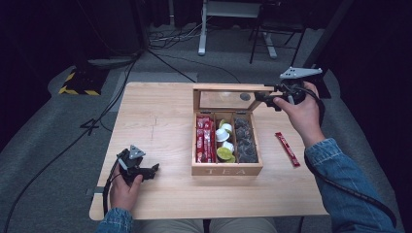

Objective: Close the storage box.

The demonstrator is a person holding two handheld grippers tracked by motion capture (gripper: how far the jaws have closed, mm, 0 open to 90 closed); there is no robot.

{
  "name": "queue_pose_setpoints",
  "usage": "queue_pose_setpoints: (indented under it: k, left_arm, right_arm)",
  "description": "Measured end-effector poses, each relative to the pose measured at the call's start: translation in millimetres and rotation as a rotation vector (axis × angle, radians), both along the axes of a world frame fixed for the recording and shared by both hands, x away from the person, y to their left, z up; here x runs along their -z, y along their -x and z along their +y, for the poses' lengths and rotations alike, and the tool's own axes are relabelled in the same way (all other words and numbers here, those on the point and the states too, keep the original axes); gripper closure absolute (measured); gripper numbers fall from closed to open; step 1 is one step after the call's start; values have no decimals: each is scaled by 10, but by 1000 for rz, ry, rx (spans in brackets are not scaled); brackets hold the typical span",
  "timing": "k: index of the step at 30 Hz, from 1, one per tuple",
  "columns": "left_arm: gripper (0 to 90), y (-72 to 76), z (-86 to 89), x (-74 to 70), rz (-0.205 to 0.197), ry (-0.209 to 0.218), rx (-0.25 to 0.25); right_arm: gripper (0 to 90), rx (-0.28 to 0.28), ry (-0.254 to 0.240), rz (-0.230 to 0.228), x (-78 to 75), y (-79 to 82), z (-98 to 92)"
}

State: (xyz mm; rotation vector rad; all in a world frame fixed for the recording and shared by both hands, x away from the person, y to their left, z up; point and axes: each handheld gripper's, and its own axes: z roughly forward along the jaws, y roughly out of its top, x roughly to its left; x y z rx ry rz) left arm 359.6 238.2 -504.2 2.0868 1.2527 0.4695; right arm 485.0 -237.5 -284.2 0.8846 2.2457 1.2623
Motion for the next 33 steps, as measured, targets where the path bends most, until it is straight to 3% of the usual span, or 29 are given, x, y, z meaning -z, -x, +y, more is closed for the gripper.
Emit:
queue_pose_setpoints:
  k: [17, 33]
  left_arm:
    - [136, 1, -1, 0, 1, 1, 0]
    - [134, -4, -4, 0, 0, -1, -2]
  right_arm:
    - [423, -20, 93, 33, 171, 427, 27]
    - [369, -41, 162, -6, 370, 702, 49]
